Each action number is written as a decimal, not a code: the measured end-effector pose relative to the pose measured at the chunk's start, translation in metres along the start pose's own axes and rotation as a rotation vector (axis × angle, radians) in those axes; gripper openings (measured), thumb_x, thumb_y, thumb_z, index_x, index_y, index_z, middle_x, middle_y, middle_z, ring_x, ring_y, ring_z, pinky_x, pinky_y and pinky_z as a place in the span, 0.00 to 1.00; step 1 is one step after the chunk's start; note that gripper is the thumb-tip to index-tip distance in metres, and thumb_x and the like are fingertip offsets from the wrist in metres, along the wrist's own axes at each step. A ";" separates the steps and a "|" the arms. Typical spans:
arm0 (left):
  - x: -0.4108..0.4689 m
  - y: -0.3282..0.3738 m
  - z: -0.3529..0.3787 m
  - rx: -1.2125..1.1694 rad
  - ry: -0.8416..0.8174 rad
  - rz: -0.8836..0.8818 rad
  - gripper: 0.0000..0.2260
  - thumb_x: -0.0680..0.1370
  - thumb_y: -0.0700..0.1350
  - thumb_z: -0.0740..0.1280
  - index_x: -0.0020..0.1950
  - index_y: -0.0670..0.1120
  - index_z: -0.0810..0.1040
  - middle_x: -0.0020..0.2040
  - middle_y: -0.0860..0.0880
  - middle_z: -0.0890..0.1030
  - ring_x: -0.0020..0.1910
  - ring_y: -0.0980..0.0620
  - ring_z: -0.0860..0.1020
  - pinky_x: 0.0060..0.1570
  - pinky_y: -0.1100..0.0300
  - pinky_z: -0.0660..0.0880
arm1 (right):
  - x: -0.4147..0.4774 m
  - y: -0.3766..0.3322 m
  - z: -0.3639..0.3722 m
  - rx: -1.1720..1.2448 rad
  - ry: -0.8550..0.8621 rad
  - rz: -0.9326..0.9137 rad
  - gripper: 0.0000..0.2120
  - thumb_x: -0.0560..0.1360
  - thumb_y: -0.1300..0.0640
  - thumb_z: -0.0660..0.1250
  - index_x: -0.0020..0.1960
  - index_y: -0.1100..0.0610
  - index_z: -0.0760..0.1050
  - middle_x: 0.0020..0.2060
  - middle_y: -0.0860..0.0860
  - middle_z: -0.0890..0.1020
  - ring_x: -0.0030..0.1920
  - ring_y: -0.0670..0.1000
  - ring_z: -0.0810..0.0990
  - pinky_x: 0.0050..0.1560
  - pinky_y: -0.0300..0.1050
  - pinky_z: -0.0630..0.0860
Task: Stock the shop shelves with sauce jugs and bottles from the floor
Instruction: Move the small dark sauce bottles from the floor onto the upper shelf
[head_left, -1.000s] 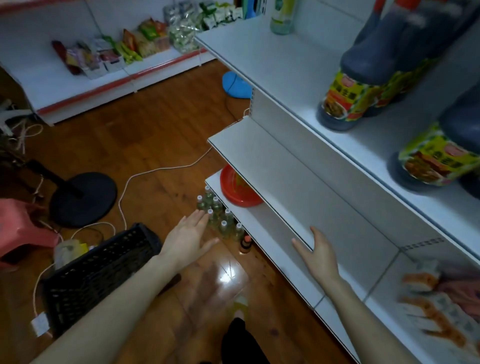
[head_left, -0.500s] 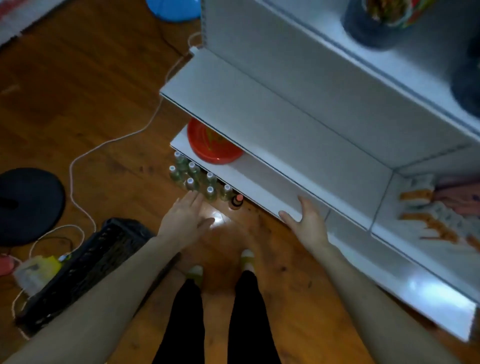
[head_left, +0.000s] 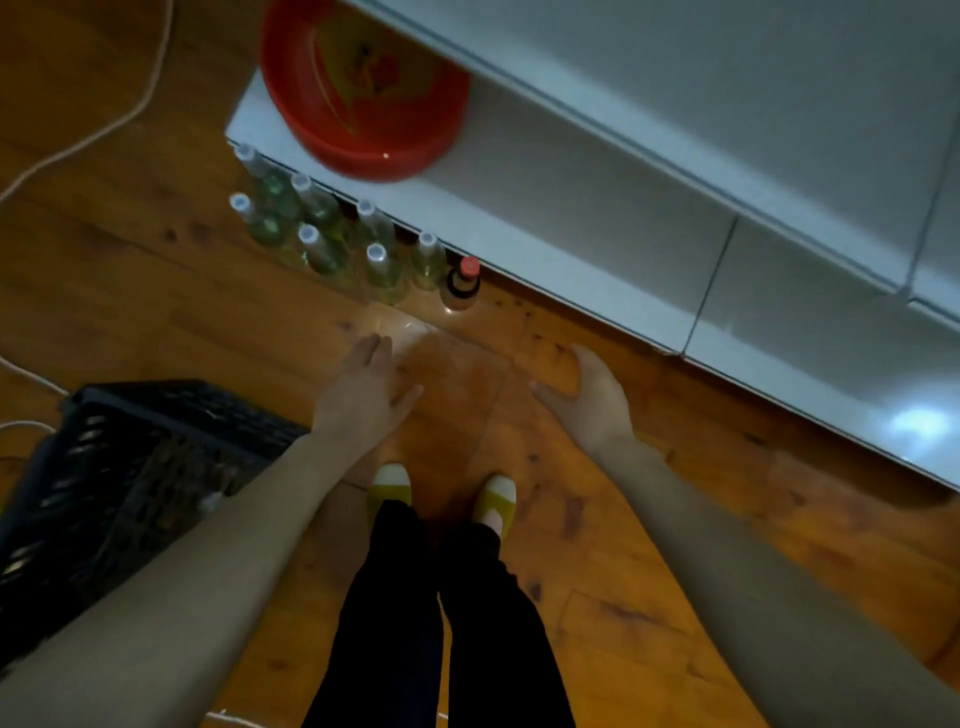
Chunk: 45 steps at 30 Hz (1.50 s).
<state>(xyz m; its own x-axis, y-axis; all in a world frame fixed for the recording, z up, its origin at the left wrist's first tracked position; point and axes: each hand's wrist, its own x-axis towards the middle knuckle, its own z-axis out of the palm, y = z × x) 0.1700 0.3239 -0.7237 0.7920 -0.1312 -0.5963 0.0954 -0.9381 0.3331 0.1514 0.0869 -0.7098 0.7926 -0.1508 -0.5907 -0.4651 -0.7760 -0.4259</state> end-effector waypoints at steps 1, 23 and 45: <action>0.015 -0.005 0.022 0.000 0.001 -0.001 0.30 0.78 0.54 0.60 0.75 0.41 0.55 0.76 0.44 0.55 0.71 0.42 0.63 0.59 0.48 0.69 | 0.018 0.009 0.018 0.000 -0.001 0.003 0.36 0.73 0.45 0.67 0.74 0.59 0.56 0.72 0.55 0.63 0.72 0.53 0.60 0.69 0.43 0.58; 0.339 -0.070 0.258 -0.372 0.386 0.275 0.39 0.70 0.50 0.73 0.74 0.43 0.56 0.68 0.42 0.69 0.67 0.44 0.68 0.65 0.51 0.68 | 0.320 0.064 0.226 0.383 0.275 -0.431 0.33 0.69 0.53 0.73 0.69 0.59 0.63 0.65 0.54 0.73 0.65 0.51 0.71 0.59 0.36 0.67; 0.156 -0.006 0.180 -0.822 0.178 0.270 0.35 0.63 0.56 0.73 0.68 0.55 0.66 0.63 0.50 0.75 0.62 0.49 0.74 0.56 0.44 0.76 | 0.132 0.043 0.114 0.491 0.182 -0.281 0.30 0.66 0.49 0.75 0.64 0.57 0.72 0.58 0.50 0.79 0.57 0.45 0.78 0.58 0.44 0.76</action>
<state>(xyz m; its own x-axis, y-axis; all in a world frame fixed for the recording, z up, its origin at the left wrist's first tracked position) 0.1842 0.2511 -0.9502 0.9258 -0.1991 -0.3212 0.2405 -0.3454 0.9071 0.1909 0.1035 -0.8840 0.9464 -0.1174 -0.3009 -0.3215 -0.4335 -0.8419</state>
